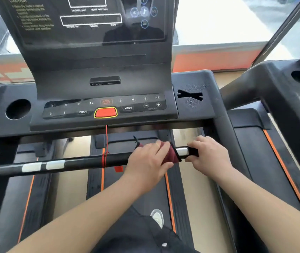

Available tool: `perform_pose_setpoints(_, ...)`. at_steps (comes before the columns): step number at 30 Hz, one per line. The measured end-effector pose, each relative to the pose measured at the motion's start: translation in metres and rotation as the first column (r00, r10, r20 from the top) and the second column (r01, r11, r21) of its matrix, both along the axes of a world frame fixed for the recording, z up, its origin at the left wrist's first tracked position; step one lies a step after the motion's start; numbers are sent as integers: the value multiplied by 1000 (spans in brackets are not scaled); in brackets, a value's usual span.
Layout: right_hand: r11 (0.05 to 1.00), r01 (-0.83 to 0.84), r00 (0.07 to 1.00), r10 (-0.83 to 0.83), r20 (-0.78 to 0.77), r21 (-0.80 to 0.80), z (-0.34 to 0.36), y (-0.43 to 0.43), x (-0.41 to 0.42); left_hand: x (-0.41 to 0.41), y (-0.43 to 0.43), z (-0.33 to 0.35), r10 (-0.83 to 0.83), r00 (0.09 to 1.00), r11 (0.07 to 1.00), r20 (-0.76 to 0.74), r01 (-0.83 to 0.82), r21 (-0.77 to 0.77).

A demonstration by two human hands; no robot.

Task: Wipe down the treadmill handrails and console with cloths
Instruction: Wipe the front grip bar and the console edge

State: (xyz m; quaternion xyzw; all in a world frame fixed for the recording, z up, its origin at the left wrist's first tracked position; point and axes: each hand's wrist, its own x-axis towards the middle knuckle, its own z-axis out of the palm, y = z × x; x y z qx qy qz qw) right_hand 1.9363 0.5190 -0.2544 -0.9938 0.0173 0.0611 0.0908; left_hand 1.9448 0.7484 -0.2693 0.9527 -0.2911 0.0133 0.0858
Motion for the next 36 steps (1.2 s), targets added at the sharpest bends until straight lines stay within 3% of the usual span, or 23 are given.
perform_pose_setpoints(2,1000,12,1000,-12,23,14,-4,-1,-2,8,-20,-1,73,985,967,-158,-31,254)
perform_pose_setpoints(4,999,26,998,-27,60,27,-8,-2,-5,12,-39,-5,99,969,938,-227,-14,348)
perform_pose_setpoints(7,1000,19,997,-21,79,22,-13,-1,-4,39,-48,-3,22,967,963,-253,47,265)
perform_pose_setpoints(11,999,22,997,-24,73,37,-12,-2,-3,74,-55,-1,42,859,985,-510,51,166)
perform_pose_setpoints(15,998,37,995,-42,95,59,-13,-2,-5,35,-51,-8,78,967,987,-243,-40,158)
perform_pose_setpoints(19,998,26,991,-32,127,53,-18,-4,-5,-13,-16,-34,-36,999,999,-25,37,40)
perform_pose_setpoints(24,999,28,994,-32,103,37,-16,-5,-2,32,-48,-9,1,984,986,-180,29,165)
perform_pose_setpoints(27,999,39,996,-42,77,37,-14,-2,-2,61,-67,-1,73,925,982,-373,-1,190)
perform_pose_setpoints(30,999,52,995,-53,83,17,-13,-2,-3,25,-58,-7,94,981,991,-168,-76,111)
perform_pose_setpoints(33,998,58,994,-60,86,32,-13,-2,-3,-13,-26,-31,9,1000,998,8,-8,-59)
perform_pose_setpoints(36,998,48,995,-51,87,45,-11,-2,-3,2,-23,-26,-5,999,1000,-48,6,25)
